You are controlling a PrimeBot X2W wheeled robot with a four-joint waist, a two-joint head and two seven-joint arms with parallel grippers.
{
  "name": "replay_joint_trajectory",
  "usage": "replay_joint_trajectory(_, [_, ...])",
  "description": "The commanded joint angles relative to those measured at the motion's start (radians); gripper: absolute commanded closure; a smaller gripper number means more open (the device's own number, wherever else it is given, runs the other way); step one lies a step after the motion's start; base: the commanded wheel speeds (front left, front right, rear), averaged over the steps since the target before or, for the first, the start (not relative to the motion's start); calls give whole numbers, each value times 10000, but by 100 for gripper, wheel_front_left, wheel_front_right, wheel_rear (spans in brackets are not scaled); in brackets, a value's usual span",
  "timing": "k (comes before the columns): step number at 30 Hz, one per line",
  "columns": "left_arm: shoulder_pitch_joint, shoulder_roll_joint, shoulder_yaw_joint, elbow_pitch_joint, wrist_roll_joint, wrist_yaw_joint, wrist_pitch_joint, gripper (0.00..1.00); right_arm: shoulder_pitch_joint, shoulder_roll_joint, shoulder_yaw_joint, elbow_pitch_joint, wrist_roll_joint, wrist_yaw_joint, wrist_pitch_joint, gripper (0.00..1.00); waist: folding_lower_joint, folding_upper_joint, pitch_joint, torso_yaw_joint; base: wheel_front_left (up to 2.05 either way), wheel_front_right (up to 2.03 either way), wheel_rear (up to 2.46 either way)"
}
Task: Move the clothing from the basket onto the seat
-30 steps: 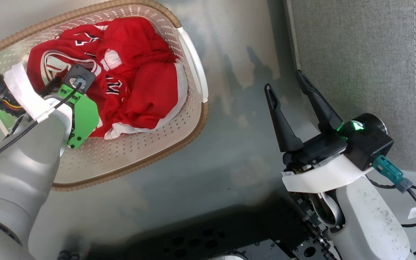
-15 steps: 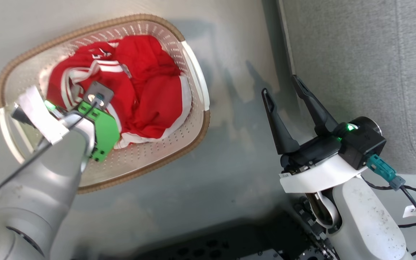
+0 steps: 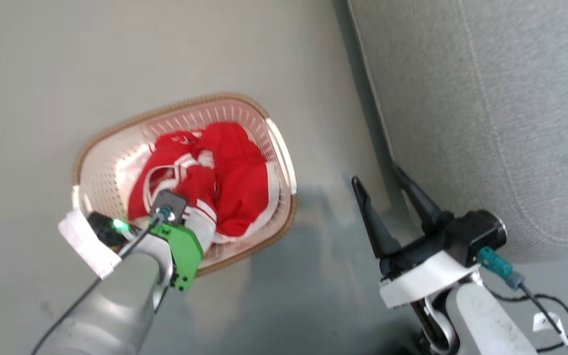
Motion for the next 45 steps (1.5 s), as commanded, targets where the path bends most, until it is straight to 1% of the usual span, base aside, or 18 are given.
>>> replay_joint_trajectory(1, [421, -62, 99, -127, -119, 22, -77, 100, 371, -43, 46, 111, -32, -10, -49, 0, 0, 0, -2148, 632, 0, 0, 0])
replay_joint_trajectory(4, [882, -14, 345, -716, -140, 149, -98, 100, 789, -114, 182, 290, 11, -10, -49, 0, 0, 0, -3042, 792, 0, 0, 0])
replay_joint_trajectory(7, [1561, 206, 523, -1503, 121, 477, -84, 100, 1247, -154, 298, 461, 109, -10, -49, 0, 0, 0, -3937, 904, 0, 0, 0])
replay_joint_trajectory(11, [2291, 344, 908, -2565, 354, 837, -77, 100, 1858, -188, 424, 671, 214, -10, -49, 0, 0, 0, -4978, 1008, 0, 0, 0])
replay_joint_trajectory(17, [3214, 549, 1585, -4028, 736, 1276, -79, 100, 2622, -254, 688, 884, 345, -10, -49, 0, 0, 0, -6151, 987, 0, 0, 0])
replay_joint_trajectory(19, [3388, 592, 1811, -4507, 805, 1338, -80, 100, 2743, -251, 730, 914, 360, -10, -49, 0, 0, 0, -6357, 964, 0, 0, 0])
replay_joint_trajectory(25, [3655, 674, 2309, -5677, 1001, 1311, -80, 100, 3006, -254, 844, 1001, 419, -10, -49, 0, 0, 0, -6785, 894, 0, 0, 0])
replay_joint_trajectory(33, [3618, 757, 2733, -7195, 1352, 1428, -81, 100, 3101, -327, 1024, 1081, 448, -10, -49, 0, 0, 0, -6959, 781, 0, 0, 0])
replay_joint_trajectory(41, [3412, 817, 2590, -8614, 1571, 1393, 14, 100, 2842, -373, 922, 980, 382, -10, -49, 0, 0, 0, -6873, 685, 0, 0, 0])
replay_joint_trajectory(45, [3278, 791, 2461, -9371, 1633, 1389, 161, 100, 2666, -322, 642, 1037, 447, -10, -49, 0, 0, 0, -6807, 700, 0, 0, 0])
